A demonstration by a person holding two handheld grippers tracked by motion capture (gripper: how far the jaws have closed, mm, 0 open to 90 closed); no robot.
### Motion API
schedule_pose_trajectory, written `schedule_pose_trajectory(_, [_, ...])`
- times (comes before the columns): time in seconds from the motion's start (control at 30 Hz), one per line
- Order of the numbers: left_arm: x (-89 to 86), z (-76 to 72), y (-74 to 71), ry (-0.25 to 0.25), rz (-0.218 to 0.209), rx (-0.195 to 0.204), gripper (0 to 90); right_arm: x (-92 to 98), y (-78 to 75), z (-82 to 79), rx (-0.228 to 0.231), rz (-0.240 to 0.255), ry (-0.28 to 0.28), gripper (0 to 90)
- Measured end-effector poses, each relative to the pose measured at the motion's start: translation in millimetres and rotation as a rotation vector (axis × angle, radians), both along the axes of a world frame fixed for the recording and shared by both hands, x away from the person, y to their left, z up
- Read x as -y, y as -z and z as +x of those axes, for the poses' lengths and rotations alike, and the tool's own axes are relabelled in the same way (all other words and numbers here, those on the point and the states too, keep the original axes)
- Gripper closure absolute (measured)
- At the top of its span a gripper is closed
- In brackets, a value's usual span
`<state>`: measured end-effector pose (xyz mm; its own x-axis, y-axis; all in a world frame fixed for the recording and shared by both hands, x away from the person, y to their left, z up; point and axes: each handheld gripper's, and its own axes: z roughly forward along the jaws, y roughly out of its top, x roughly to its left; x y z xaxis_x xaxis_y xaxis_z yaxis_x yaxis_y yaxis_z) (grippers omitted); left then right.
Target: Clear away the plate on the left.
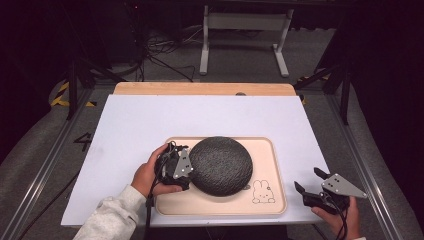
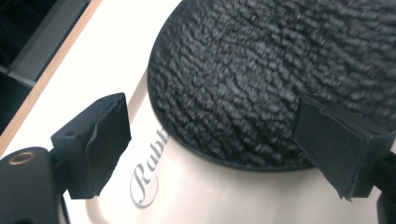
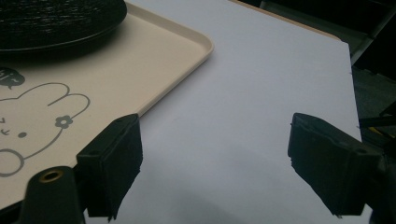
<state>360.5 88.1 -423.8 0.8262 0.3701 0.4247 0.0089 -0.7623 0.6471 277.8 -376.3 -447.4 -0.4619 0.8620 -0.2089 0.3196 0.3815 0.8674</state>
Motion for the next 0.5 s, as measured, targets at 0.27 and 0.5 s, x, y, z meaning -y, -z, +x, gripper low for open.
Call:
schedule_pose_trajectory(0.27, [-15.5, 0.8, 1.8, -0.044, 0.016, 0.001, 12.0, -0.3, 0.1, 0.2, 0.000, -0.003, -0.004, 17.8])
schedule_pose_trajectory(0.5, [-29.1, 1.1, 3.5, -0.069, 0.016, 0.006, 12.1, -0.4, 0.3, 0.1, -0.002, -0.005, -0.005, 17.8])
